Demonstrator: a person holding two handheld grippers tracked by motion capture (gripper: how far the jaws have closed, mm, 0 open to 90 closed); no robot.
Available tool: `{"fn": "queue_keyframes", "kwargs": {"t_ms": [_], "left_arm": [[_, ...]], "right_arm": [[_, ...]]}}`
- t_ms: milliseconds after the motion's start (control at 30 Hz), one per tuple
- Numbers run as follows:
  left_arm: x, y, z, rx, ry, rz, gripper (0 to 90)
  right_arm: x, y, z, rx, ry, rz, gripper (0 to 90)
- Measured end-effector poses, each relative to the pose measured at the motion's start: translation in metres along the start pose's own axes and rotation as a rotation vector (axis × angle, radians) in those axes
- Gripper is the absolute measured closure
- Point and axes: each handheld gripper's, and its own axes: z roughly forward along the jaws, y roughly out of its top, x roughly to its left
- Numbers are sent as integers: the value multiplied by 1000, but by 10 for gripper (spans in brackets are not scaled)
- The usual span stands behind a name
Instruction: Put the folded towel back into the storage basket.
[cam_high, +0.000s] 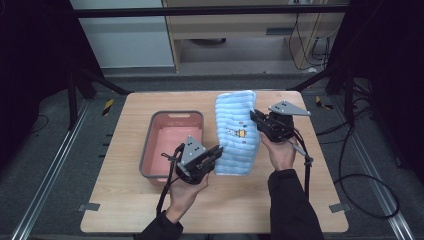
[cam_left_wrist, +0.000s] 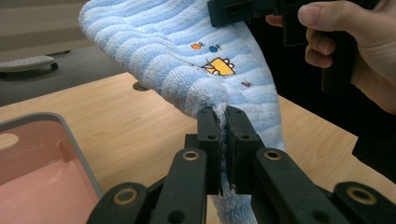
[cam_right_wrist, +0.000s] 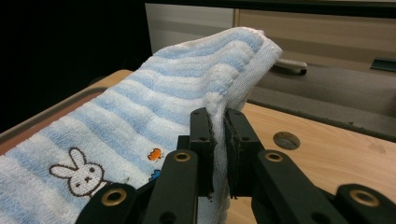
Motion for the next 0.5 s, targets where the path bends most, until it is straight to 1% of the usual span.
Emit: {"fn": "queue_keyframes", "kwargs": {"t_ms": [133, 200, 300, 333, 367, 433, 500], "left_arm": [[4, 3, -6, -7, 11, 3, 853], [8, 6, -11, -16, 21, 8, 854], [11, 8, -15, -21, 28, 9, 853], [12, 9, -17, -25, 33, 10, 853], [14, 10, -19, -28, 38, 10, 853], [20, 11, -24, -34, 53, 8, 853], [21, 11, -25, -38, 57, 4, 854]], "right_arm": [[4, 5, 3, -11, 7, -1, 829], [9, 11, 6, -16, 12, -3, 829], [12, 14, 8, -21, 15, -6, 829], [16, 18, 10, -26, 15, -14, 829], [16, 18, 10, -26, 15, -14, 829], [22, 25, 13, -29, 21, -17, 829], [23, 26, 15, -28, 22, -22, 829]]}}
